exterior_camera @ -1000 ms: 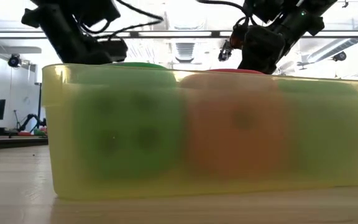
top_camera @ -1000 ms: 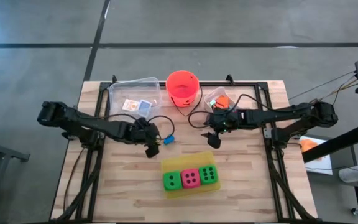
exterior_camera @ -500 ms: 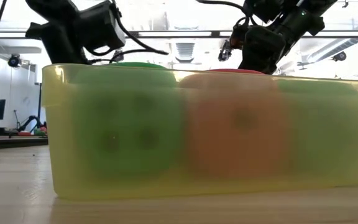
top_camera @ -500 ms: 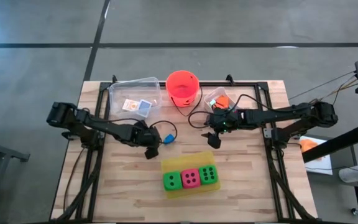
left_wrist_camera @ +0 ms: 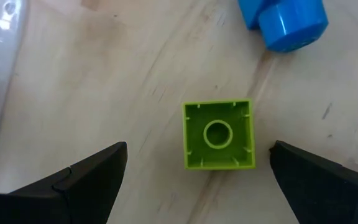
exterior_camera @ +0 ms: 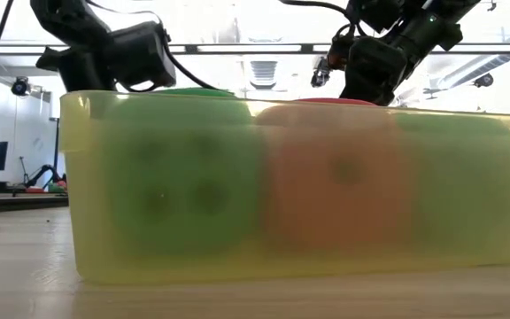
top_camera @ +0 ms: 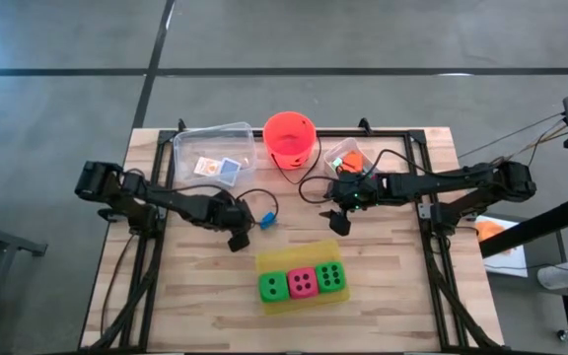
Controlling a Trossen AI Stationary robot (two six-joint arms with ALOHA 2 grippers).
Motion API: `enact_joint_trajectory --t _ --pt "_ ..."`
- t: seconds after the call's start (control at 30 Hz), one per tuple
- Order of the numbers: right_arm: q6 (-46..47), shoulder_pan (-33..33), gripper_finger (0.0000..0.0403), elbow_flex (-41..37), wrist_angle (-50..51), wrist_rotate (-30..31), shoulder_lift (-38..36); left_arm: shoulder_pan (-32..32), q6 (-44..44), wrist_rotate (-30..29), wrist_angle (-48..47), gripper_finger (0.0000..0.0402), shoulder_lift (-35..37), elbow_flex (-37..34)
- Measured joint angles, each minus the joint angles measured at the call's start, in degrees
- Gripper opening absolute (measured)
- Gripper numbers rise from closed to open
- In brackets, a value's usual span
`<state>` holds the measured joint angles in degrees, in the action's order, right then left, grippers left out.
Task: Pick & Place Toys
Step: Put the light green game piece into the white bin
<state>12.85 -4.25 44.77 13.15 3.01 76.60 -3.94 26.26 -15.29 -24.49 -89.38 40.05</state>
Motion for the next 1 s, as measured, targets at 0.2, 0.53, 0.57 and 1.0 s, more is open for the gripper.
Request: enact_joint_trajectory --t 0.2,0.53,0.57,1.0 --pt "0.0 0.0 0.0283 0.0 0.02 0.0 0.0 1.07 -1.44 1.86 1.3 0.0394 -0.02 -0.11" --pt "0.0 0.0 0.0283 0.0 0.02 -0.02 0.0 1.57 -0.76 3.54 2.71 0.0316 -0.09 -0.13" --pt "-0.01 0.0 0.0283 0.0 0.03 -0.02 0.0 1.57 -0.76 3.54 2.69 0.0299 -0.09 -0.13" --pt "-0.01 0.0 0.0283 0.0 0.0 -0.02 0.0 1.57 0.14 4.64 2.61 0.012 -0.07 -0.09"
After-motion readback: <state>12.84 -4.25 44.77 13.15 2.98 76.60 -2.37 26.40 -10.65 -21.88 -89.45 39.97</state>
